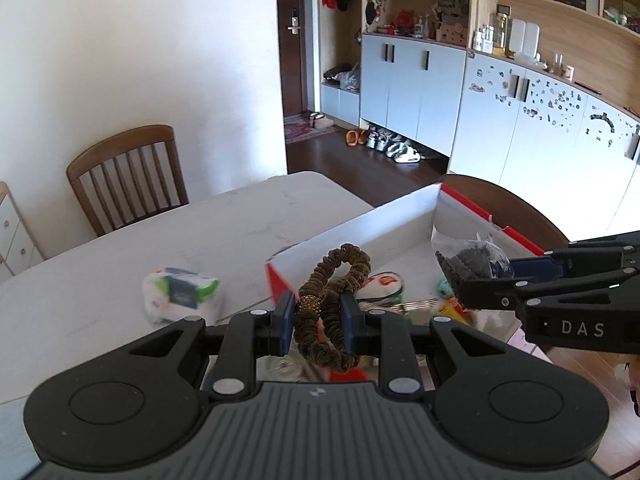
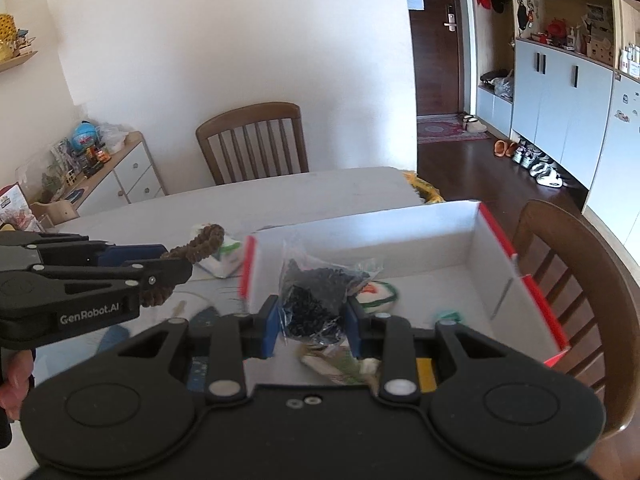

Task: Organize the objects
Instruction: 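Carry the hair tie and black-item bag over the shoebox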

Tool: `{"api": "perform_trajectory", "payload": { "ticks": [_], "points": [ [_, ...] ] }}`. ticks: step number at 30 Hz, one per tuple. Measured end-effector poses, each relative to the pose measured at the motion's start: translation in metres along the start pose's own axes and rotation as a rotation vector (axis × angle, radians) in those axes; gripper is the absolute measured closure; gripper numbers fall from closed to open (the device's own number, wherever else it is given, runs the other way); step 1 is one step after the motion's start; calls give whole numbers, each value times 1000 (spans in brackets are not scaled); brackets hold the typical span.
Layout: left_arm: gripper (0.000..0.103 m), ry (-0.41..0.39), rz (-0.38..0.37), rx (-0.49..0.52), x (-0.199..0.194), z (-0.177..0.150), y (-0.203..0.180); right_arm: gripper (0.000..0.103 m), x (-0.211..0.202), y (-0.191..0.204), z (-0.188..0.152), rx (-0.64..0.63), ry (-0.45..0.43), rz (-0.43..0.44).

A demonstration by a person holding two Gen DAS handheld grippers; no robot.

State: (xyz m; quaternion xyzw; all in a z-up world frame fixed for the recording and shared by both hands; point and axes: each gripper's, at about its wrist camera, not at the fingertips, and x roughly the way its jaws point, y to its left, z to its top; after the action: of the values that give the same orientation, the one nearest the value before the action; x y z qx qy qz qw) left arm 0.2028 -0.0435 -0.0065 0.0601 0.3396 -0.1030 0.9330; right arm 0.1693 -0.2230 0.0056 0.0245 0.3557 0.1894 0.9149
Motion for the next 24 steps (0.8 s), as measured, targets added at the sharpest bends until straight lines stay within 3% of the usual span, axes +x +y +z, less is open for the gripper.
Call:
{"api": "perform_trajectory", "payload": {
  "ticks": [15, 24],
  "points": [
    [79, 92, -26, 48, 53, 8, -58, 71, 8, -74, -7, 20, 35, -27],
    [79, 159, -28, 88, 91, 10, -86, 71, 40, -99, -3, -21, 83, -31]
  ]
}}
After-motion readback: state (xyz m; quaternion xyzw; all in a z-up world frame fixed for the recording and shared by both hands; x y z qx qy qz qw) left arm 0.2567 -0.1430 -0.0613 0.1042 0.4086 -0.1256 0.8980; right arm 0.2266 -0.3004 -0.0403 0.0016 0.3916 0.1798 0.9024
